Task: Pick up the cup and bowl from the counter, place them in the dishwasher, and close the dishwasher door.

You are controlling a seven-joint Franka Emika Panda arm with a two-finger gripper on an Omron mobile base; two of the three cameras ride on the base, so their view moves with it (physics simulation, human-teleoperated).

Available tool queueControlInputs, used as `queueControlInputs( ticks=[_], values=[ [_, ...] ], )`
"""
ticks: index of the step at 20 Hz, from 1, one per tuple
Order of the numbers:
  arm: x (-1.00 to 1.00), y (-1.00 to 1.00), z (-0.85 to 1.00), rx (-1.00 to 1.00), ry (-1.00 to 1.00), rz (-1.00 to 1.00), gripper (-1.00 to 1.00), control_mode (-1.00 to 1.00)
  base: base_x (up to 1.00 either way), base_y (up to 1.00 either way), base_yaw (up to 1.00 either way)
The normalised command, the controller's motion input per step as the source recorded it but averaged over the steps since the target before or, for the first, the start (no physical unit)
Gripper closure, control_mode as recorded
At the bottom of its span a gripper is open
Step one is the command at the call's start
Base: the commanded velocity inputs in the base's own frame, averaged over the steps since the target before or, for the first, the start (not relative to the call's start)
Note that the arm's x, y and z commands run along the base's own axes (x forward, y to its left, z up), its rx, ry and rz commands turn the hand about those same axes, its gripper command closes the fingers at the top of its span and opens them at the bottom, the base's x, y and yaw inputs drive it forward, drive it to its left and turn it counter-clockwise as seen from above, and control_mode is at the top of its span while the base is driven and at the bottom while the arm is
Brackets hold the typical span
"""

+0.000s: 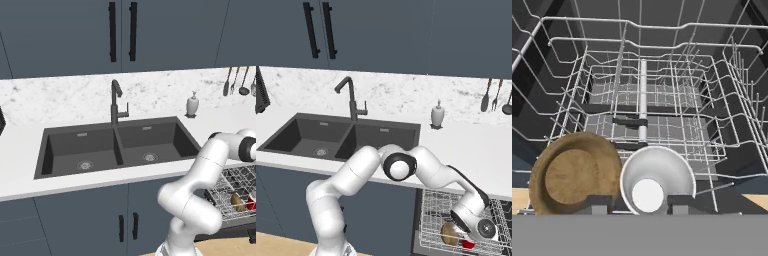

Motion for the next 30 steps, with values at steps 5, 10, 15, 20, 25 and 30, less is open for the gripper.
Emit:
queueControlInputs(
  ticks=[5, 10, 15, 20, 25, 30],
  values=[
    [0.0, 0.0, 0.08, -0.01, 0.0, 0.0, -1.0, -1.0, 0.0, 0.0, 0.0],
    [-0.22, 0.07, 0.76, -0.07, -0.01, 0.0, -1.0, -1.0, 0.0, 0.0, 0.0],
    [-0.3, 0.0, 0.34, -0.15, -0.15, 0.0, -1.0, -1.0, 0.0, 0.0, 0.0],
    [-0.17, 0.12, 0.28, 0.0, -0.12, 0.0, -1.0, -1.0, 0.0, 0.0, 0.0],
    [-0.01, -0.05, 0.34, 0.02, -0.06, 0.0, -1.0, -1.0, 0.0, 0.0, 0.0],
    [0.0, -0.07, 0.39, 0.06, -0.06, 0.0, -1.0, -1.0, 0.0, 0.0, 0.0]
  ],
)
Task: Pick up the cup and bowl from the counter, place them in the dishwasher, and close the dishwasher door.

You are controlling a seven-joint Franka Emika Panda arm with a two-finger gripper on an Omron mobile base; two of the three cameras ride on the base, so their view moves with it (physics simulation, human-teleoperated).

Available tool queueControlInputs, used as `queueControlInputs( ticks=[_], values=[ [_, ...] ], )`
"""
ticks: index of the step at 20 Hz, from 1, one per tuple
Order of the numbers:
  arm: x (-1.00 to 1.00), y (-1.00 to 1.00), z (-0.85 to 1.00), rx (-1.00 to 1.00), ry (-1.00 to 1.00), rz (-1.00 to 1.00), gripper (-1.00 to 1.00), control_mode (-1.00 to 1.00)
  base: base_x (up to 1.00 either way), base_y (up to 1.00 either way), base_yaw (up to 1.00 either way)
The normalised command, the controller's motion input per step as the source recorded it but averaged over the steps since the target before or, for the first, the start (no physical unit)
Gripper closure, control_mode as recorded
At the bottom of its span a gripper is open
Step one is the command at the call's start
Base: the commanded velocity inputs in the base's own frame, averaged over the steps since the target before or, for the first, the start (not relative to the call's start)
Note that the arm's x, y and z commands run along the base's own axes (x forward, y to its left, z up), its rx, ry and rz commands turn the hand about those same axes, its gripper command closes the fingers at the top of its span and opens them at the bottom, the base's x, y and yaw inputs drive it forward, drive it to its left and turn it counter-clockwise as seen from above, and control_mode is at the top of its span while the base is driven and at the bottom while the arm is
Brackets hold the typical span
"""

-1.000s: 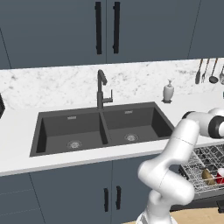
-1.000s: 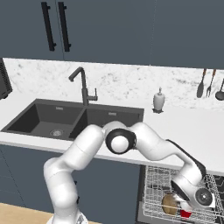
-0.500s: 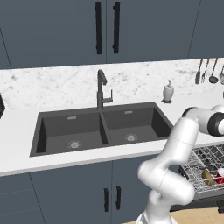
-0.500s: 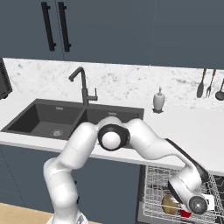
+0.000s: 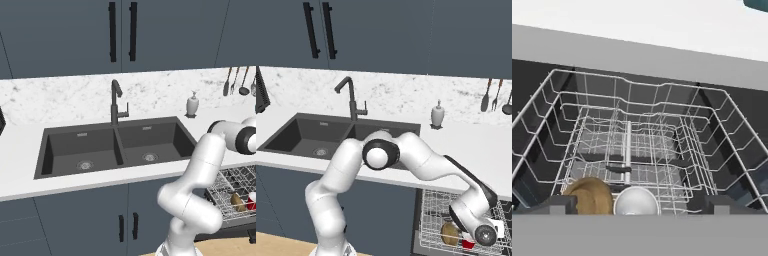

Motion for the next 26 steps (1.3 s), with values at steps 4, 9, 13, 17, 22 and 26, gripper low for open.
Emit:
queueControlInputs(
  ticks=[4, 9, 13, 17, 22, 26],
  values=[
    [-0.04, -0.24, 0.24, 0.09, -0.02, 0.0, -1.0, -1.0, 0.0, 0.0, 0.0],
    [-0.14, -0.2, 0.02, 0.03, 0.0, -0.03, -1.0, -1.0, 0.0, 0.0, 0.0],
    [-0.21, -0.12, 0.0, 0.01, -0.01, -0.03, -1.0, -1.0, 0.0, 0.0, 0.0],
    [-0.76, 0.0, -0.03, 0.0, -0.24, 0.02, -1.0, -1.0, 0.0, 0.0, 0.0],
    [-0.81, 0.0, 0.04, 0.0, -0.45, 0.08, -1.0, -1.0, 0.0, 0.0, 0.0],
    [-0.66, 0.0, 0.14, 0.0, -0.5, 0.07, -1.0, -1.0, 0.0, 0.0, 0.0]
  ],
)
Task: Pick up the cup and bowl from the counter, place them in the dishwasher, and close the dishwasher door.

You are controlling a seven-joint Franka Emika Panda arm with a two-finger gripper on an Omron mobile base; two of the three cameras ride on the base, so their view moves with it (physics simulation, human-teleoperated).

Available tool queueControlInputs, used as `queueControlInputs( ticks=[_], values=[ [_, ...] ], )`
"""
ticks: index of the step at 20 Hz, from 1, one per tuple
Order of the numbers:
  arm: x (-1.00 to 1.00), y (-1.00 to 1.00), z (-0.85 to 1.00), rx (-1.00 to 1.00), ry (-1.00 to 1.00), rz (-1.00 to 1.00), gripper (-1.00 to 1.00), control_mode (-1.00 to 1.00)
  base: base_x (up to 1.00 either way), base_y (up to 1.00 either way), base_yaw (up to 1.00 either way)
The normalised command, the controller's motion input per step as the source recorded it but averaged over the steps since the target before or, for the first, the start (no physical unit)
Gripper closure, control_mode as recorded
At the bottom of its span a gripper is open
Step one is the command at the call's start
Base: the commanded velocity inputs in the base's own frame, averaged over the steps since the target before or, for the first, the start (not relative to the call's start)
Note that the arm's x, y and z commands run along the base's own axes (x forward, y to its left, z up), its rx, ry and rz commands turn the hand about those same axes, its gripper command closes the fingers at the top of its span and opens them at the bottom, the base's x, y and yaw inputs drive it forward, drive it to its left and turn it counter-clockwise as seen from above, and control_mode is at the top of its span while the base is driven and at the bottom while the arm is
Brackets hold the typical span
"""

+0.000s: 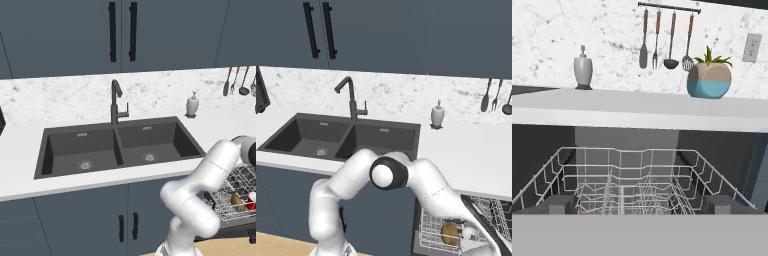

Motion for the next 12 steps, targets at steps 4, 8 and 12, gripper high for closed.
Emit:
queueControlInputs(
  ticks=[4, 8, 12],
  values=[
    [-0.56, 0.0, 0.1, 0.0, -0.52, 0.07, -1.0, -1.0, 0.0, 0.0, 0.0],
    [-0.43, 0.0, -0.04, 0.0, -0.35, 0.05, -1.0, -1.0, 0.0, 0.0, 0.0],
    [-0.11, 0.0, -0.27, 0.01, -0.19, 0.05, -1.0, -1.0, 0.0, 0.0, 0.0]
  ],
)
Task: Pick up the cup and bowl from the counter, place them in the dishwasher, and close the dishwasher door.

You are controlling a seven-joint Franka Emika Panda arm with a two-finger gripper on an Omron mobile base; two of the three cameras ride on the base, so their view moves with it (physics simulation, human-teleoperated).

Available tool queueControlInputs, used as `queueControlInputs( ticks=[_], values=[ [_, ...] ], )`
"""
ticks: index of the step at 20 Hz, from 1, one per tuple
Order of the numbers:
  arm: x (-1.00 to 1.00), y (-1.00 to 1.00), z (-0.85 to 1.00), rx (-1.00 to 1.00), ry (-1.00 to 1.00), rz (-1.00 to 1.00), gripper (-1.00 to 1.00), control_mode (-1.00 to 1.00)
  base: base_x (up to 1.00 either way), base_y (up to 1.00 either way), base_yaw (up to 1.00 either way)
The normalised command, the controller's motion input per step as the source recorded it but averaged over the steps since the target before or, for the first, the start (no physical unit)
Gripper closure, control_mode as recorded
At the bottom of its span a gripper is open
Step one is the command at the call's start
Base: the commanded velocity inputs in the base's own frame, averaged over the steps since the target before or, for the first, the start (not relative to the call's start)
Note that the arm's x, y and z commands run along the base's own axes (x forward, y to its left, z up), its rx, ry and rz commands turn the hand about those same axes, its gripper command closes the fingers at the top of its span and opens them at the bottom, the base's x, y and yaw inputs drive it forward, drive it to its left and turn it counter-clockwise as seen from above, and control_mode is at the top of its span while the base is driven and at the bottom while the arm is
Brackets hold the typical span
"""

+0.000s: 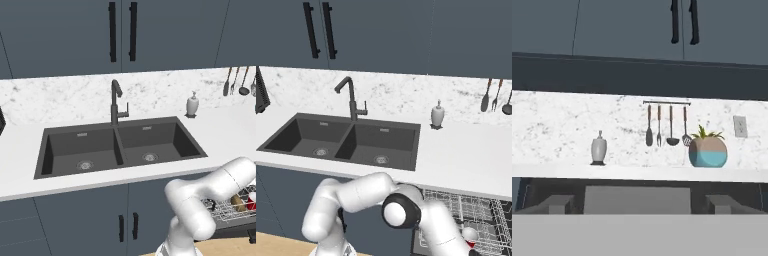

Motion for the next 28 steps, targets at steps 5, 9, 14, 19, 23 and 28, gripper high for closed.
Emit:
queueControlInputs(
  ticks=[5, 9, 14, 19, 23, 28],
  values=[
    [-0.06, -0.01, -0.06, 0.05, -0.07, 0.03, -1.0, -1.0, 0.0, 0.0, 0.0],
    [-0.48, 0.0, 0.0, 0.01, -0.26, 0.0, -1.0, -1.0, 0.0, 0.0, 0.0],
    [-0.46, -0.05, 0.0, 0.0, -0.26, 0.0, -1.0, -1.0, 0.0, 0.0, 0.0],
    [-0.18, -0.07, -0.12, 0.0, -0.06, 0.0, -1.0, -1.0, 0.0, 0.0, 0.0],
    [0.0, 0.0, -0.36, 0.0, 0.01, 0.01, -1.0, -1.0, 0.0, 0.0, 0.0],
    [0.0, -0.05, -0.53, 0.01, 0.17, 0.01, -1.0, -1.0, 0.0, 0.0, 0.0]
  ],
)
